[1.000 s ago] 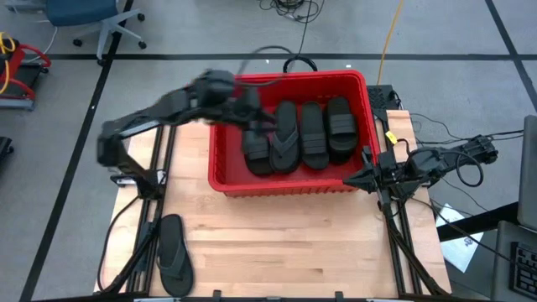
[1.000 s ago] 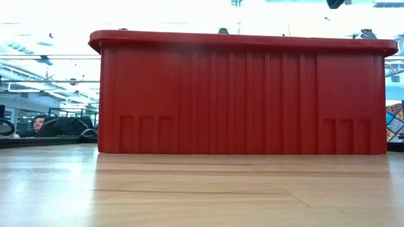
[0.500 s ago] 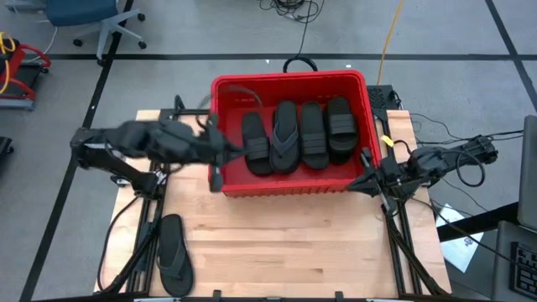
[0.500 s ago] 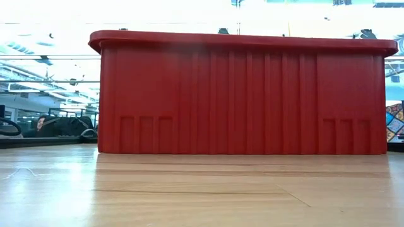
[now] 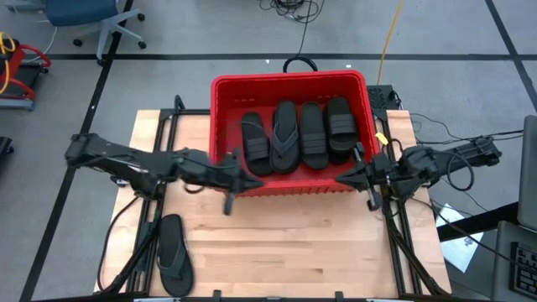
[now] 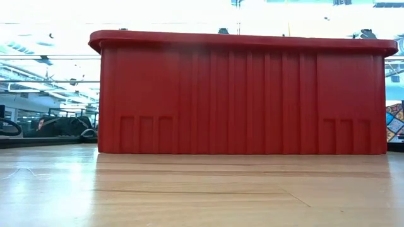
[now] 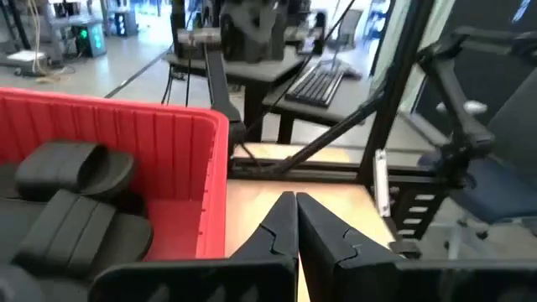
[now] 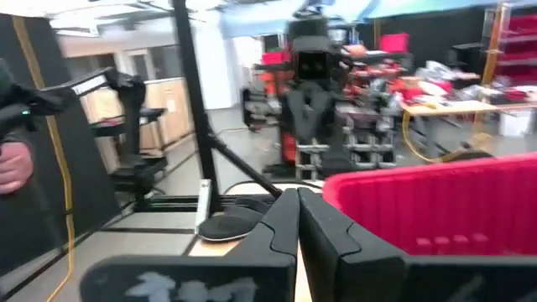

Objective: Pick and place slides into bin
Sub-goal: Put the black slipper into the red bin

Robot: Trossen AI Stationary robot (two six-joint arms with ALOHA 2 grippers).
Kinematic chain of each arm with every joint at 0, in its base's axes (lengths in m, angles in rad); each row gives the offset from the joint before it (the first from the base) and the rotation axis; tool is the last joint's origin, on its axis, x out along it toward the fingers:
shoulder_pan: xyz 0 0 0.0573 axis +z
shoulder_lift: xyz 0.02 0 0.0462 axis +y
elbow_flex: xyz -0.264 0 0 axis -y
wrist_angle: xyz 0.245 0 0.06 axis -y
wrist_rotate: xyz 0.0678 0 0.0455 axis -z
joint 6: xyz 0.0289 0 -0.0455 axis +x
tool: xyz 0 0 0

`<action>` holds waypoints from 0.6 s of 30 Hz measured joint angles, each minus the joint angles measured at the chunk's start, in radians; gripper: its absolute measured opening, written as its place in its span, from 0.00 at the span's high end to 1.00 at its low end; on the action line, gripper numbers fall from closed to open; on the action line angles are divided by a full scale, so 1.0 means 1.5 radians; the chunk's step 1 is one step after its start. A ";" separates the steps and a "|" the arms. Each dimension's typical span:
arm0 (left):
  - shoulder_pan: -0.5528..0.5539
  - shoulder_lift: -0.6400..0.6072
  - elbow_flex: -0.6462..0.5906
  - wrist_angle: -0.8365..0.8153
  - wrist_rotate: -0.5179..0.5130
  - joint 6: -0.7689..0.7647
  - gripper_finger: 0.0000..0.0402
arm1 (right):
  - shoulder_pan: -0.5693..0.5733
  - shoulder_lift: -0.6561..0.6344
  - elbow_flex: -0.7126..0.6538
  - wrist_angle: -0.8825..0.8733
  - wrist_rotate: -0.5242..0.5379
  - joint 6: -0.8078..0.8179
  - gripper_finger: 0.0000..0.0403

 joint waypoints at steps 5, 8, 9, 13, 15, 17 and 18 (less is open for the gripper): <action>-0.025 -0.180 -0.099 -0.074 -0.010 -0.016 1.00 | 0.000 0.011 0.000 -0.005 0.002 0.022 1.00; -0.073 -0.284 -0.131 -0.187 -0.009 -0.073 1.00 | 0.000 0.011 0.000 -0.002 0.004 0.023 1.00; -0.095 -0.309 -0.139 -0.239 -0.003 -0.103 1.00 | 0.000 0.011 0.000 -0.002 0.004 0.025 1.00; -0.192 -0.347 -0.164 -0.372 0.035 -0.246 1.00 | 0.000 0.011 0.000 -0.003 0.005 0.062 1.00; -0.243 -0.344 -0.175 -0.411 0.059 -0.316 1.00 | 0.000 0.012 0.000 -0.003 0.016 0.079 1.00; -0.292 -0.337 -0.190 -0.434 0.091 -0.398 1.00 | 0.000 0.012 0.000 -0.003 0.038 0.093 1.00; -0.315 -0.332 -0.200 -0.442 0.110 -0.447 1.00 | 0.000 0.013 0.000 -0.003 0.047 0.096 1.00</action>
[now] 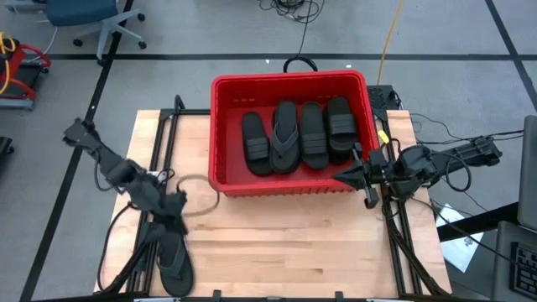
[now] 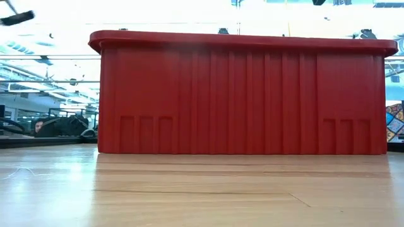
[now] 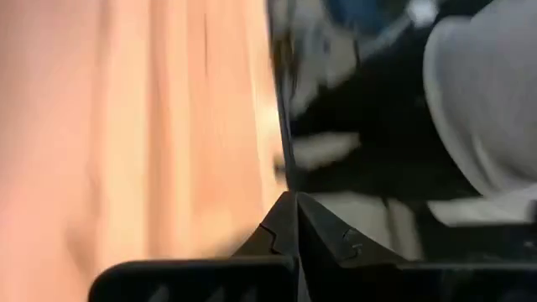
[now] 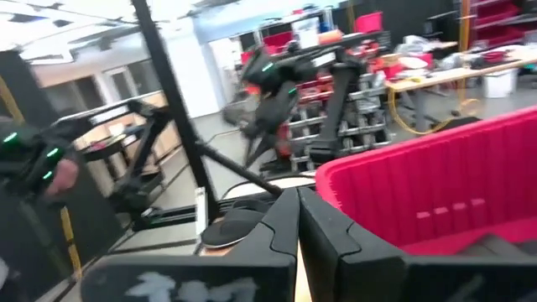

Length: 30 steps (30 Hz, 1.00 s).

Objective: Pick and place slides into bin
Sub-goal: Put the black slipper into the red bin

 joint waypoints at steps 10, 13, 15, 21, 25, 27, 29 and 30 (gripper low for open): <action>-0.205 0.060 -0.116 0.172 -0.032 -0.459 0.90 | 0.000 0.001 0.000 0.000 0.009 0.007 1.00; -0.243 0.084 -0.128 0.204 -0.105 -0.542 0.79 | 0.000 0.001 0.000 0.000 0.009 0.007 1.00; -0.254 0.104 -0.131 0.204 -0.121 -0.601 0.70 | 0.000 0.001 0.000 0.000 0.008 0.007 1.00; -0.267 0.165 -0.146 0.205 -0.108 -0.745 0.41 | 0.000 0.001 0.000 -0.001 0.006 0.007 1.00; -0.267 0.192 -0.146 0.215 -0.103 -0.774 0.25 | 0.000 0.000 0.000 -0.002 0.004 0.007 1.00; -0.266 0.199 -0.146 0.216 -0.103 -0.783 0.19 | 0.000 0.000 0.000 -0.007 0.004 0.007 1.00; -0.266 0.204 -0.146 0.214 -0.102 -0.796 0.16 | 0.000 0.000 0.000 -0.017 0.004 0.007 1.00; -0.266 0.205 -0.146 0.213 -0.102 -0.801 0.15 | 0.000 0.000 0.000 -0.022 0.004 0.007 1.00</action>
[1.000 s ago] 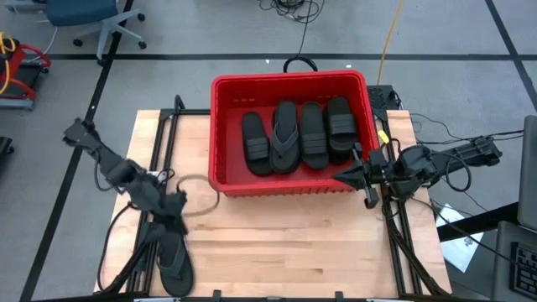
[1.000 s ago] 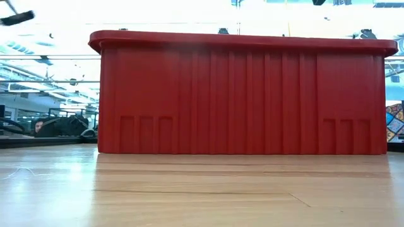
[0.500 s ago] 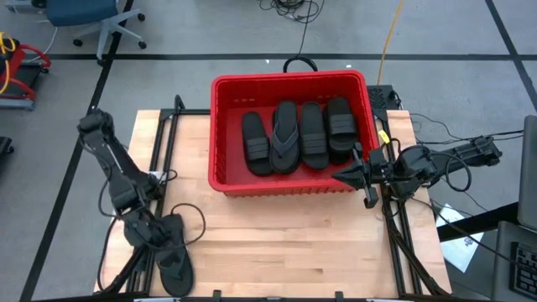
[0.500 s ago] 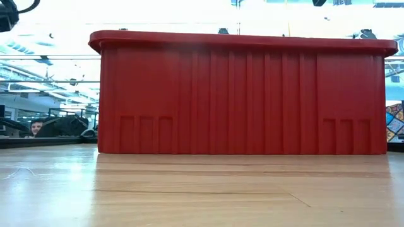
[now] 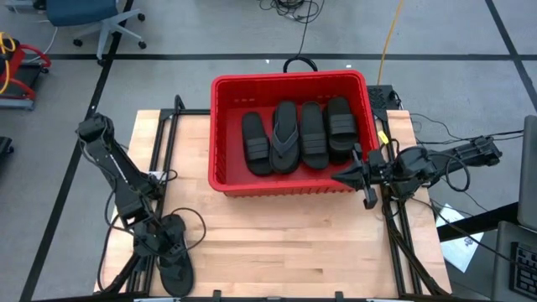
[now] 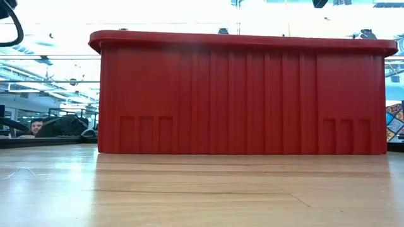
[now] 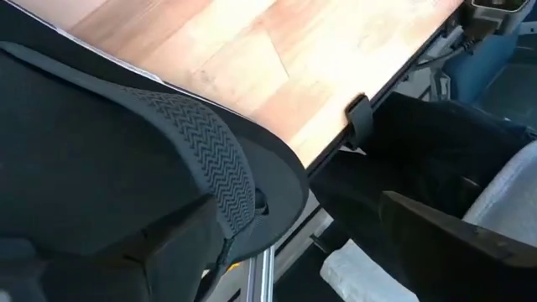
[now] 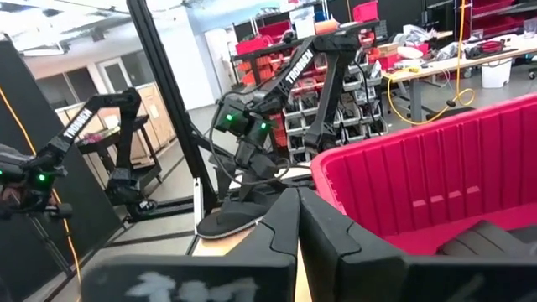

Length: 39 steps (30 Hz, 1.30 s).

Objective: Pick and place slides into bin
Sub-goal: Put the black slipper into the red bin

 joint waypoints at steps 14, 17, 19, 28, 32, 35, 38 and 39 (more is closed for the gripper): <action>0.001 -0.010 0.000 -0.058 0.042 0.013 0.24 | 0.000 0.000 0.000 -0.009 -0.021 0.000 1.00; 0.001 -0.008 0.000 -0.069 0.008 0.007 0.28 | 0.000 0.000 0.000 -0.009 -0.021 0.000 1.00; 0.002 -0.004 0.000 -0.068 -0.011 0.011 0.30 | 0.000 0.000 0.000 -0.009 -0.021 0.000 1.00; 0.008 0.047 0.000 -0.047 -0.006 0.029 0.38 | 0.000 0.000 0.000 -0.010 -0.021 0.000 1.00; 0.008 0.070 0.000 -0.035 0.000 0.042 0.45 | 0.000 0.000 0.000 -0.011 -0.021 0.000 1.00; 0.008 0.070 0.000 -0.029 0.000 0.047 0.56 | 0.000 0.000 0.000 -0.012 -0.021 0.000 1.00; 0.008 0.064 0.000 -0.012 0.002 0.066 0.73 | 0.000 0.000 0.000 -0.011 -0.018 -0.003 1.00; 0.008 0.063 0.000 0.001 0.002 0.082 0.79 | 0.000 0.000 0.000 -0.011 -0.017 -0.007 1.00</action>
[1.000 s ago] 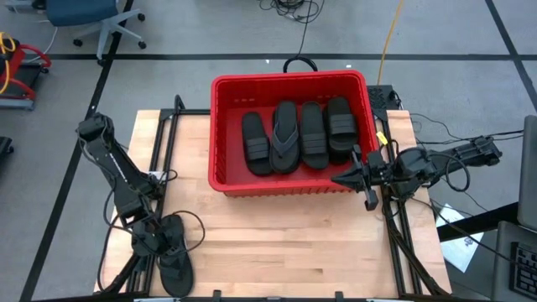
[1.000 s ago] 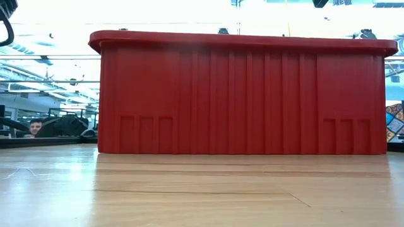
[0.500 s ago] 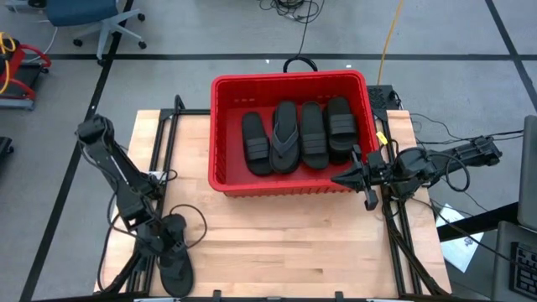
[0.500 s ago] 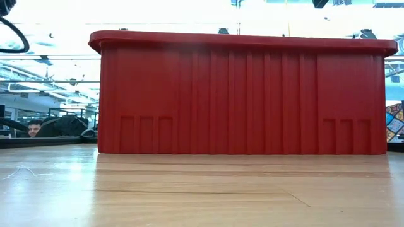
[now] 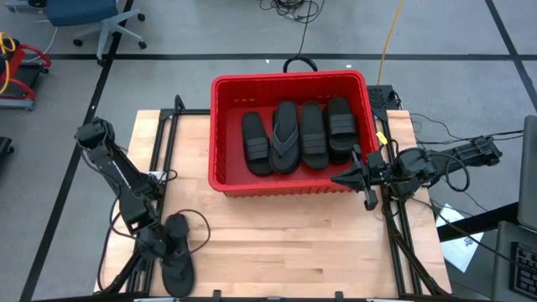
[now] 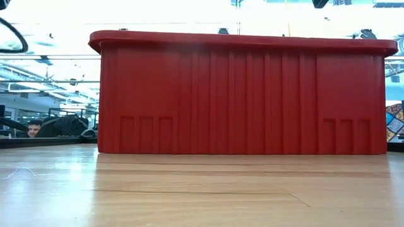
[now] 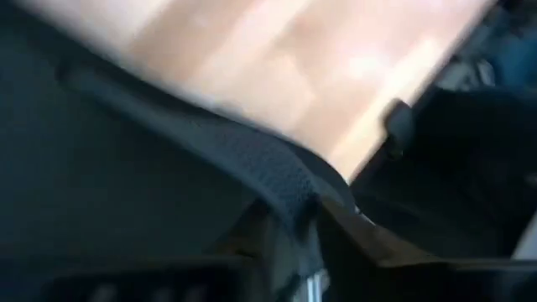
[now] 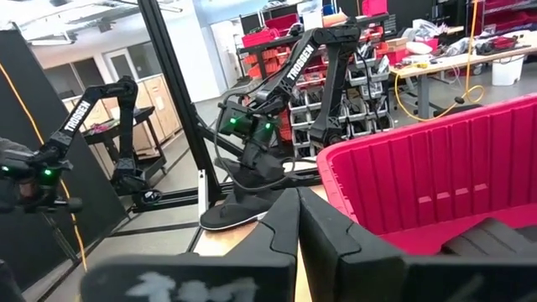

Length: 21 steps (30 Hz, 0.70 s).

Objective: Pick and place slides into bin
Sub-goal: Put the black slipper into the red bin

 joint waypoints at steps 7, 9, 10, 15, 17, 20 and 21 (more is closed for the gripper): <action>0.017 -0.003 0.000 0.082 0.004 0.132 0.97 | 0.000 0.000 0.000 0.003 0.001 -0.008 1.00; 0.026 -0.003 0.000 0.125 0.000 0.183 0.99 | 0.000 0.000 0.000 0.002 0.001 -0.006 1.00; 0.030 -0.003 0.000 0.155 -0.005 0.207 0.99 | 0.000 0.000 0.000 0.002 0.001 -0.006 1.00; 0.061 -0.003 0.027 0.300 -0.027 0.360 0.99 | 0.000 0.000 0.000 0.002 0.001 -0.005 1.00; 0.078 -0.003 0.063 0.324 -0.022 0.432 0.99 | 0.000 0.000 0.000 0.002 0.001 -0.001 1.00; 0.118 -0.003 0.135 0.289 0.041 0.516 1.00 | 0.000 0.000 0.000 0.002 0.001 0.008 1.00; 0.137 -0.003 0.164 0.262 0.071 0.536 1.00 | 0.000 0.000 0.000 0.002 0.001 0.007 1.00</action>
